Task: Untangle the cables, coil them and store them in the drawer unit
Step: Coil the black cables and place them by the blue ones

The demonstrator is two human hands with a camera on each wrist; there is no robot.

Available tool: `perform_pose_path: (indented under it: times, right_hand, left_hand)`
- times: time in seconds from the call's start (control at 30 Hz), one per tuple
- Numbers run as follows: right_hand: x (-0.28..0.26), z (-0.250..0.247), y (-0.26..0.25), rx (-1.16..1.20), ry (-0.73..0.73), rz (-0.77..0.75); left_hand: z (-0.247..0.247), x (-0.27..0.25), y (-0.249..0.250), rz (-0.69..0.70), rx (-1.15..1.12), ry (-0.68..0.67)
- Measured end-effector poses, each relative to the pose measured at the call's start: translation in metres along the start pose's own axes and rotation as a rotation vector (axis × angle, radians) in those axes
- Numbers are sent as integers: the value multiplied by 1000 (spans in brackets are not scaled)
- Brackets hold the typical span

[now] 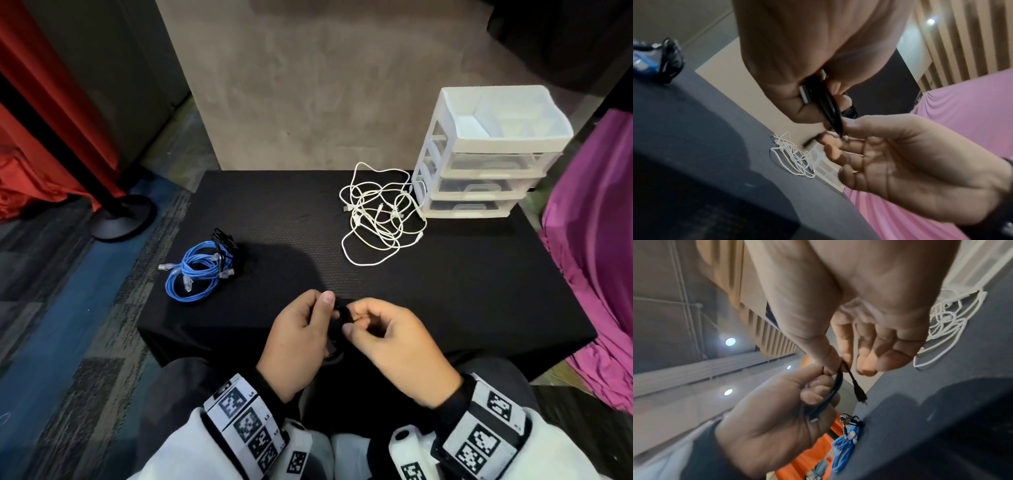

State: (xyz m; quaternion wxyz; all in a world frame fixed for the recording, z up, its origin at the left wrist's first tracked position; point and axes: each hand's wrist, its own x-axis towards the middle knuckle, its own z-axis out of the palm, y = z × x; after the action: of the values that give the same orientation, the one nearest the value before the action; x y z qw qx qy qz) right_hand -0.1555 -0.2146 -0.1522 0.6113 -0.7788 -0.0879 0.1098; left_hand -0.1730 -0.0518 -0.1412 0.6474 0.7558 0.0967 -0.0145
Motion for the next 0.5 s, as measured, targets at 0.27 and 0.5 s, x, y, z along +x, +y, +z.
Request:
perform_pose_path:
  times: [0.27,0.5]
  right_hand:
    - [2,-5,-12,624,15,319]
    - [-4,-7,-14,480,-182,165]
  left_hand:
    - [-6,9,1,160,25,-65]
    - [-8,9,12,157,-20,-99]
